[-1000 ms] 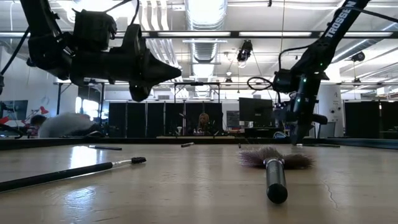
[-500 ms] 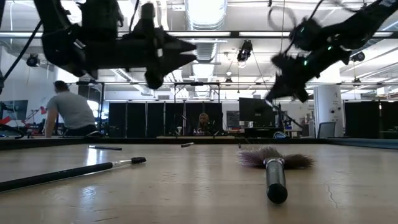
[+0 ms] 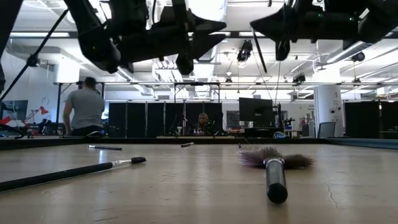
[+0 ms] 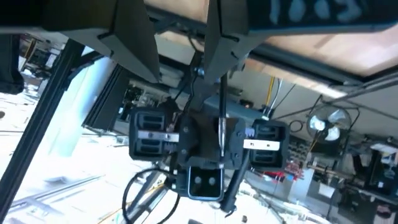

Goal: Pick & Place Makeup Brushes
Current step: Put the black eyeshadow brush into the makeup holder

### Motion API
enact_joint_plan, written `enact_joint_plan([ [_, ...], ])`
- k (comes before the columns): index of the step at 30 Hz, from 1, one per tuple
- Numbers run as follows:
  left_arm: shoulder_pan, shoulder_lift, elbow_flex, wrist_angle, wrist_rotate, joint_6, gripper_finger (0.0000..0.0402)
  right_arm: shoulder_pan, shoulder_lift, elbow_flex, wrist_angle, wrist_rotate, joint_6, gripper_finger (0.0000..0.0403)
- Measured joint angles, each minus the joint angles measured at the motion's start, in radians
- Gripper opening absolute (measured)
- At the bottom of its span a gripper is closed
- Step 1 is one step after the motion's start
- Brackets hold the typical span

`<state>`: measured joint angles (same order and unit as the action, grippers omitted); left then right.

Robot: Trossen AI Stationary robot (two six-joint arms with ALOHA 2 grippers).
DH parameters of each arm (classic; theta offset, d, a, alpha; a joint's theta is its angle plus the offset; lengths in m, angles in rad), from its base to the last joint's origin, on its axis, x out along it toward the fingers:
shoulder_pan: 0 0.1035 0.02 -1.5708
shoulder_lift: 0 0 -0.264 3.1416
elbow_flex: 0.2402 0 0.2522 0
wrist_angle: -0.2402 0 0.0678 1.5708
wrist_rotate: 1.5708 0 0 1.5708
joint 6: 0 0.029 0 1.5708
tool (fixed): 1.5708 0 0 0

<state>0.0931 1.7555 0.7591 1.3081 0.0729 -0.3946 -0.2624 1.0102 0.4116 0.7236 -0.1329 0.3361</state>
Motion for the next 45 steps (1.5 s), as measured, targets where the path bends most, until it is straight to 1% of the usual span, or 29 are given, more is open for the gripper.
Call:
enact_joint_plan([
  [5, 0.000, 0.015, 0.060, -0.033, 0.035, 0.002, 0.0119, 0.036, 0.039, 0.019, 0.060, -0.003, -0.014, 0.0008],
  [11, 0.001, 0.014, 0.123, -0.146, 0.035, 0.032, 0.0119, 0.064, 0.092, 0.056, 0.098, -0.033, -0.022, 0.0008],
  [19, 0.001, 0.012, 0.175, -0.175, 0.037, 0.056, 0.0119, 0.098, 0.134, 0.094, 0.104, -0.036, -0.052, 0.0008],
  [25, 0.001, 0.011, 0.200, -0.191, 0.069, 0.083, 0.0117, 0.106, 0.164, 0.122, 0.106, -0.034, -0.060, 0.0008],
  [28, 0.001, 0.011, 0.213, -0.199, 0.091, 0.091, 0.0096, 0.108, 0.178, 0.127, 0.109, -0.035, -0.061, 0.0008],
  [30, 0.001, 0.011, 0.218, -0.216, 0.094, 0.107, 0.0064, 0.110, 0.181, 0.130, 0.108, -0.034, -0.062, 0.0008],
  [32, 0.001, 0.011, 0.219, -0.223, 0.091, 0.113, 0.0023, 0.110, 0.182, 0.130, 0.102, -0.036, -0.062, 0.0008],
  [34, 0.001, 0.002, 0.220, -0.245, 0.094, 0.113, 0.0014, 0.110, 0.177, 0.130, 0.098, -0.037, -0.075, 0.0011],
  [37, 0.001, -0.036, 0.220, -0.358, 0.102, 0.143, 0.0011, 0.110, 0.158, 0.128, 0.085, -0.032, -0.077, 0.0028],
  [40, 0.000, -0.096, 0.219, -0.551, 0.089, 0.179, 0.0011, 0.109, 0.116, 0.128, 0.046, -0.019, -0.095, 0.0054],
  [45, -0.018, -0.223, 0.218, -0.849, 0.029, 0.201, 0.0011, 0.109, 0.016, 0.127, -0.089, 0.030, -0.162, 0.0091],
])
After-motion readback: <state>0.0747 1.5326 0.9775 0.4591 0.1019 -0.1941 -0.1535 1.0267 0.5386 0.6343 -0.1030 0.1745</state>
